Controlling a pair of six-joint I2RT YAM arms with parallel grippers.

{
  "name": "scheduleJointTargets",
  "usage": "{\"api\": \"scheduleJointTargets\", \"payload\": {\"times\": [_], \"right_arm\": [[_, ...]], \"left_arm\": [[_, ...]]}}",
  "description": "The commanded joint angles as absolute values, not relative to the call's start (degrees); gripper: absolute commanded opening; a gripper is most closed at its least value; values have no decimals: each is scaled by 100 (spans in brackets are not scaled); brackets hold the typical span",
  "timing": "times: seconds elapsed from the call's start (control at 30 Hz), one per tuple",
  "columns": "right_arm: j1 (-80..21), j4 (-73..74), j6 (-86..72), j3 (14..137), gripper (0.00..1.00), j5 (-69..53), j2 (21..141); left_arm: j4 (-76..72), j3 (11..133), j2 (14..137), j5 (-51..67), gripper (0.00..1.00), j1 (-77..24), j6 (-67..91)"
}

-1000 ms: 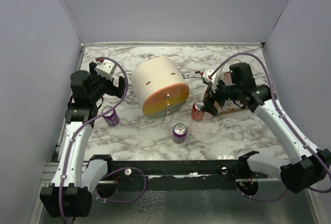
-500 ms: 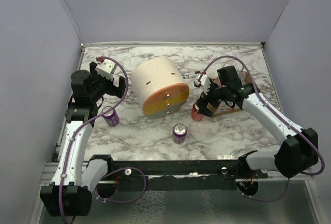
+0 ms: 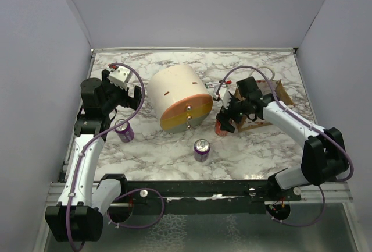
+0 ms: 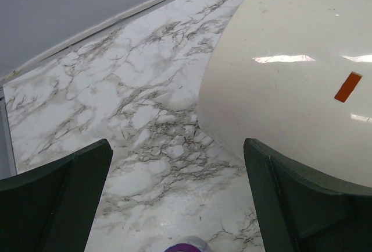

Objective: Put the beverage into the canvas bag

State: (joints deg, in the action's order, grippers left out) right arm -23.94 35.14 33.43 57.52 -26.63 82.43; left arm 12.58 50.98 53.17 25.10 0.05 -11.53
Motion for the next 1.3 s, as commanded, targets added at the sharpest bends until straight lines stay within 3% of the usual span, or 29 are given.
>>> {"api": "scheduleJointTargets", "payload": {"times": [0.0,0.17,0.53,0.77,1.27], "right_arm": [[-2425,3150,3359,5625,86,-2688,8423],[-2426,3026,3305,5608,67,-2690,8420],[-2426,3301,3267,5760,41,-2744,7992],[-2426,3697,3037,6344,34,-2626,7146],[-2063,4239,2328,7684,30,-1903,5995]], "left_arm": [[1206,5074,5329,2688,99,44,-1184],[1243,5048,5319,2683,99,44,-1246],[1276,5077,5406,2646,99,44,-1259],[1321,5176,5615,2631,99,44,-1329],[1345,5320,5841,2639,99,44,-1254]]}}
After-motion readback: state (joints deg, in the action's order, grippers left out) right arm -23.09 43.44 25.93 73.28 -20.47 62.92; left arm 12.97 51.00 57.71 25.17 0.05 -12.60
